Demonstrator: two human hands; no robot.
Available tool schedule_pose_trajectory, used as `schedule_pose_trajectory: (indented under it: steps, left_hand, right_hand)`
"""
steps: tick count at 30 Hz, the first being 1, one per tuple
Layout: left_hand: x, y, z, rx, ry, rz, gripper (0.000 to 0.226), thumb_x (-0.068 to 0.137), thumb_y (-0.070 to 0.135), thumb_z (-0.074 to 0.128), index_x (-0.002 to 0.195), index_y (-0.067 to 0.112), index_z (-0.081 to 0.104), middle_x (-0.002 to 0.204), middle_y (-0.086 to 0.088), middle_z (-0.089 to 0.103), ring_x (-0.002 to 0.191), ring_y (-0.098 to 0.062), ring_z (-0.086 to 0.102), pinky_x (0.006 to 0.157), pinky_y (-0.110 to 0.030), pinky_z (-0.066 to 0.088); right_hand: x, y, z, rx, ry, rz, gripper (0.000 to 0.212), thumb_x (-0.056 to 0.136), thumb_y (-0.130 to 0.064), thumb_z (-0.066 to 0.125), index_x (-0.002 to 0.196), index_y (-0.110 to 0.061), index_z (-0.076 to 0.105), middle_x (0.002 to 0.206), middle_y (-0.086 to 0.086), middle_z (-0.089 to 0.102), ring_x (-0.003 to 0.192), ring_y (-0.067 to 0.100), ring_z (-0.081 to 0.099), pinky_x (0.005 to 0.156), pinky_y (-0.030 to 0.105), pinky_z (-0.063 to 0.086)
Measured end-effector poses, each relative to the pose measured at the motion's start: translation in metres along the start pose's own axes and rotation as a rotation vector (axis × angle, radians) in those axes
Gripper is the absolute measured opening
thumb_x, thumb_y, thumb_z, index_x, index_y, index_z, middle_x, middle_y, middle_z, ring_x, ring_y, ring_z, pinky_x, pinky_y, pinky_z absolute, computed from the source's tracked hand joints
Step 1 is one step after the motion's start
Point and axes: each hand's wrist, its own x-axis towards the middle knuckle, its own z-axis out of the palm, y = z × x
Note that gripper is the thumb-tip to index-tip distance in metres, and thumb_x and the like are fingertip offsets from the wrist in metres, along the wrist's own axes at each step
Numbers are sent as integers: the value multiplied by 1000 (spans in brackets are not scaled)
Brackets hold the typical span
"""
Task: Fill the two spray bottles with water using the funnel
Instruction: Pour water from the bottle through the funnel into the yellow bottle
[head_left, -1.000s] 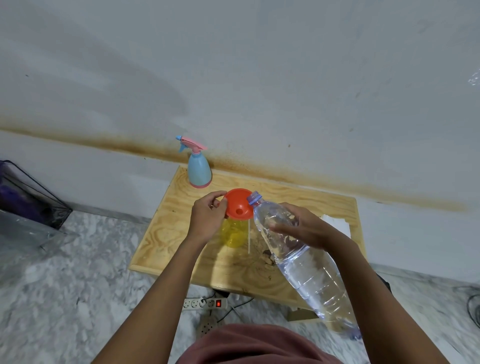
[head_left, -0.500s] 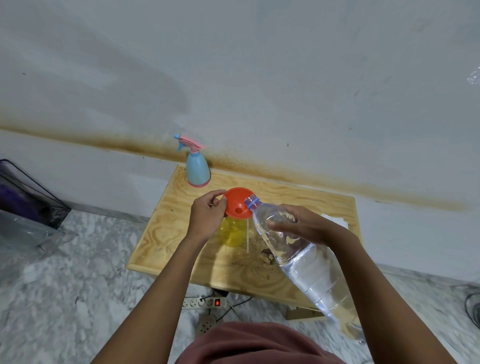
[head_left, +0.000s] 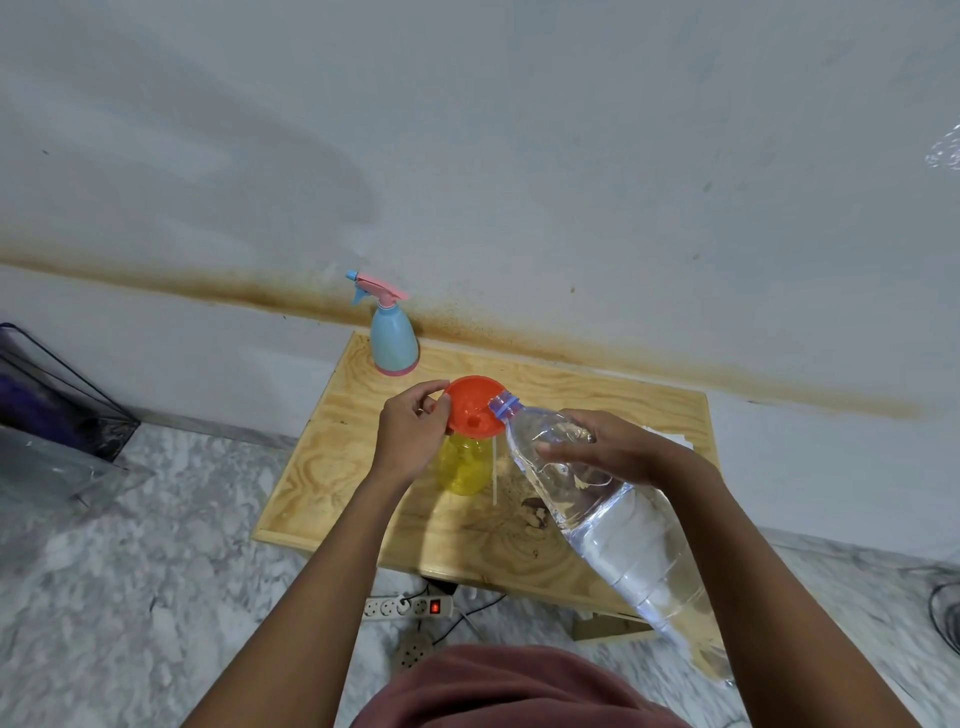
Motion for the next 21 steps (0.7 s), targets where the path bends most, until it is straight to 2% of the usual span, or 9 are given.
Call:
schedule_pose_trajectory:
  steps: [2,7,12,14,18,21]
  left_hand:
    - [0,0,-1,3,2,2,23,97,10,59,118,10,69,67,-1,46,72,-18,56,76,-38,63]
    - [-1,0,-2,11,2,11,24,97,10,59,119,10,69,68,-2,47,73,-17,57,76,-38,63]
    - [-1,-1,-3,4,2,10,24,97,10,59,119,10,69,69,-3,47,73,-17,57,75,-36,63]
    - [-1,-1,-3,0,4,7,24,97,9,59,119,10,69,69,-3,46,73,-17,57,73,-33,63]
    - [-2,-1,-4,-3,5,8,23,97,9,59,118,10,69,68,-3,47,72,-16,57,71,-30,62]
    - [-2,0,-4,-4,5,4,23,97,9,59,117,10,70,65,1,48,66,-11,59,73,-33,63]
  right_hand:
    - [0,1,0,-19,3,-4,27,86,-45,70,110,-35,63,101,12,73,72,12,66,62,24,51]
    - [-4,-3,-1,-21,-2,-11,17,87,-42,69,103,-39,63,97,12,73,68,11,64,61,23,50]
    - [-4,-3,-1,-38,-3,4,25,87,-42,69,111,-36,63,95,4,74,69,8,66,62,21,51]
    - [-5,-4,-1,-43,-9,-1,22,87,-43,69,108,-39,62,89,1,74,69,9,67,62,21,50]
    - [-3,-2,-1,-62,-3,-13,19,86,-43,70,104,-40,64,101,7,75,90,26,71,75,29,52]
    - [-3,-3,-1,-65,-7,-12,22,85,-45,70,106,-40,64,105,7,74,96,29,70,78,30,52]
